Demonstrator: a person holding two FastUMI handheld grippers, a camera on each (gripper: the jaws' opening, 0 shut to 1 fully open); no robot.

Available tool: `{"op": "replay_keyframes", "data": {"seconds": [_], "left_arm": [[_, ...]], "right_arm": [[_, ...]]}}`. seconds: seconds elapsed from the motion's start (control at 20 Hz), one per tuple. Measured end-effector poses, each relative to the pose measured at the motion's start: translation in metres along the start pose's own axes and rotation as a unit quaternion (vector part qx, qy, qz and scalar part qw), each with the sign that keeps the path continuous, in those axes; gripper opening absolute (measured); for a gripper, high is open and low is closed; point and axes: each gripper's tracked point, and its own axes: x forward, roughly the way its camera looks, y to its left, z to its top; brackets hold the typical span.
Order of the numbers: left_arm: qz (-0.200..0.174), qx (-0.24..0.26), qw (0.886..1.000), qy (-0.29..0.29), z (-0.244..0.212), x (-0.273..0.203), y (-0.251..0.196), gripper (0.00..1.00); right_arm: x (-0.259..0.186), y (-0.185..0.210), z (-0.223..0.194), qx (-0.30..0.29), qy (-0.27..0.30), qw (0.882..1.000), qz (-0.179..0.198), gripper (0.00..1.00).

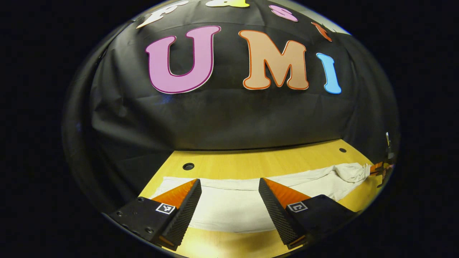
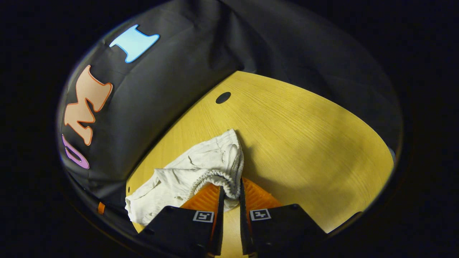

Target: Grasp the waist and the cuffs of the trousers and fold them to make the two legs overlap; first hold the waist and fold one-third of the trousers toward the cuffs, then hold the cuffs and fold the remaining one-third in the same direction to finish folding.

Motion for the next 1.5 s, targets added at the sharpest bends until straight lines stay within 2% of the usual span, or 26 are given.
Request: {"op": "replay_keyframes", "data": {"seconds": [0.05, 0.1, 0.25, 0.45, 0.6, 0.7, 0.95, 1.2, 1.3, 1.5], "left_arm": [[-0.002, -0.006, 1.000, -0.001, 0.000, -0.003, -0.002, 0.97], [-0.004, -0.013, 1.000, -0.002, -0.001, -0.005, -0.002, 0.97], [-0.002, -0.035, 0.999, -0.002, -0.003, -0.010, 0.008, 0.96], [0.008, -0.059, 0.998, -0.006, -0.009, -0.021, 0.045, 0.97], [0.002, -0.063, 0.998, -0.003, -0.017, -0.027, 0.072, 0.96], [-0.010, -0.057, 0.998, 0.008, -0.027, -0.031, 0.089, 0.95], [-0.034, -0.043, 0.998, 0.010, -0.033, -0.034, 0.127, 0.95], [-0.043, -0.049, 0.998, 0.013, -0.043, -0.032, 0.157, 0.95], [-0.041, -0.051, 0.998, 0.016, -0.051, -0.028, 0.170, 0.95], [-0.033, -0.072, 0.996, 0.027, -0.070, -0.020, 0.190, 0.96]], "right_arm": [[-0.006, 0.004, 0.001, -0.001, -0.011, 1.000, 0.008, 0.12], [-0.010, 0.009, 0.004, -0.001, -0.021, 1.000, 0.019, 0.17], [-0.030, 0.037, 0.018, 0.007, -0.046, 0.997, 0.064, 0.17], [-0.047, 0.082, 0.025, -0.008, -0.081, 0.991, 0.105, 0.17], [-0.070, 0.139, 0.024, -0.027, -0.111, 0.984, 0.135, 0.17], [-0.088, 0.194, 0.015, -0.048, -0.127, 0.979, 0.149, 0.17], [-0.104, 0.304, -0.034, -0.116, -0.145, 0.967, 0.175, 0.17], [-0.074, 0.374, -0.116, -0.170, -0.115, 0.959, 0.193, 0.17], [-0.063, 0.391, -0.154, -0.185, -0.097, 0.956, 0.204, 0.17], [-0.028, 0.388, -0.220, -0.213, -0.047, 0.958, 0.185, 0.17]]}}
